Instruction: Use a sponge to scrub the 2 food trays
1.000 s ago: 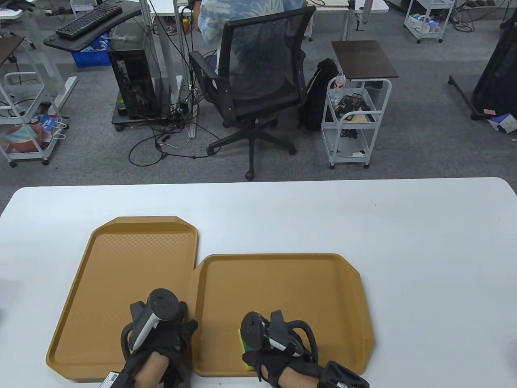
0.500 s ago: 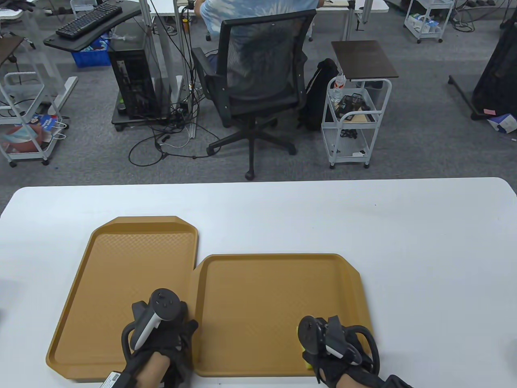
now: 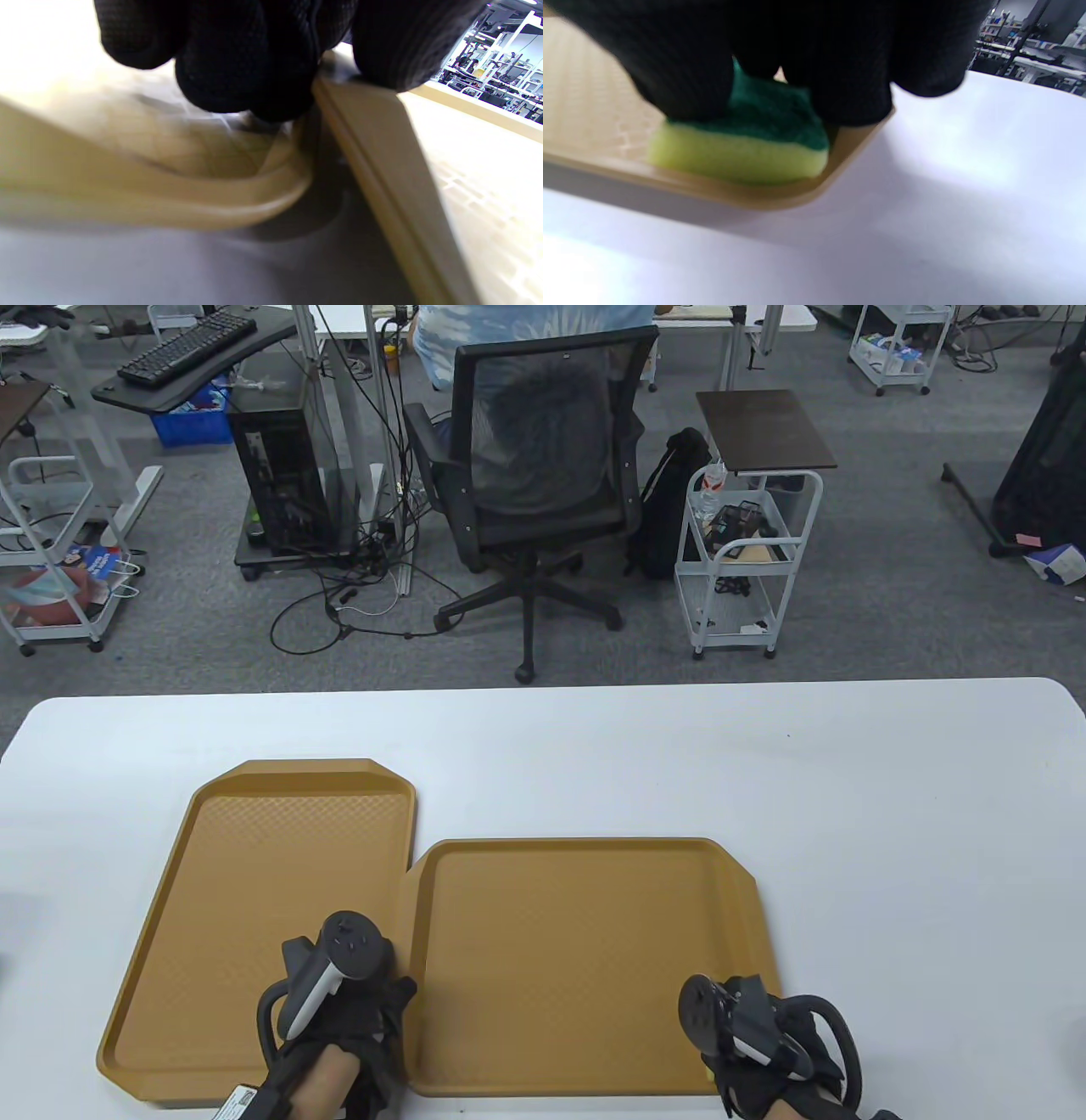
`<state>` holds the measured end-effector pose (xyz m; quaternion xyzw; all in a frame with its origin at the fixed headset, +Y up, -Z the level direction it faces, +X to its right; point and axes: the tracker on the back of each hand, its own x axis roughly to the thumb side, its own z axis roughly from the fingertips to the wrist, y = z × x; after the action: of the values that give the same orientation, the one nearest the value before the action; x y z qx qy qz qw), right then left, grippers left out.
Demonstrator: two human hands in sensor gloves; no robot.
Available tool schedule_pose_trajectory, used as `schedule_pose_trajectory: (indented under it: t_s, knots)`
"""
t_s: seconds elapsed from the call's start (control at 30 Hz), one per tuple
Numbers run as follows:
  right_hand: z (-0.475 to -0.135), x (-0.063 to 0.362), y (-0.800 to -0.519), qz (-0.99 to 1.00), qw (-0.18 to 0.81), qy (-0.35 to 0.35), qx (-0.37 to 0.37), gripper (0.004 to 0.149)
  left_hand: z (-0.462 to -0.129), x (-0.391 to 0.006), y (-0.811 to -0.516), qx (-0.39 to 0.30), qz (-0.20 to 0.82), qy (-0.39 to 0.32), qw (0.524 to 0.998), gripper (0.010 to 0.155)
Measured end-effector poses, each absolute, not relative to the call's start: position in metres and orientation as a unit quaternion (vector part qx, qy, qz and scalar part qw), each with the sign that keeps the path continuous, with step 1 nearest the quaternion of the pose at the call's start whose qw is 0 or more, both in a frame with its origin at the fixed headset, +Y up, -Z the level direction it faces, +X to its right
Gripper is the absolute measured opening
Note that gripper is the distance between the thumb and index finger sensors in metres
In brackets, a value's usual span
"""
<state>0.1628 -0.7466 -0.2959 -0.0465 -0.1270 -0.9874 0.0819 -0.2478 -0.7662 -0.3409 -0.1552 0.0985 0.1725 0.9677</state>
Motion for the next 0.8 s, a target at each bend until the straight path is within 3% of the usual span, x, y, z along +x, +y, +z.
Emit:
schedule_pose_trajectory:
  t_s: [0.8]
  knots:
    - [-0.398,0.146,-0.754,-0.988,0.104,-0.098,0.050,0.062,-0.340,-0.248,-0.766,-0.157,0.173,0.095,0.968,0.069]
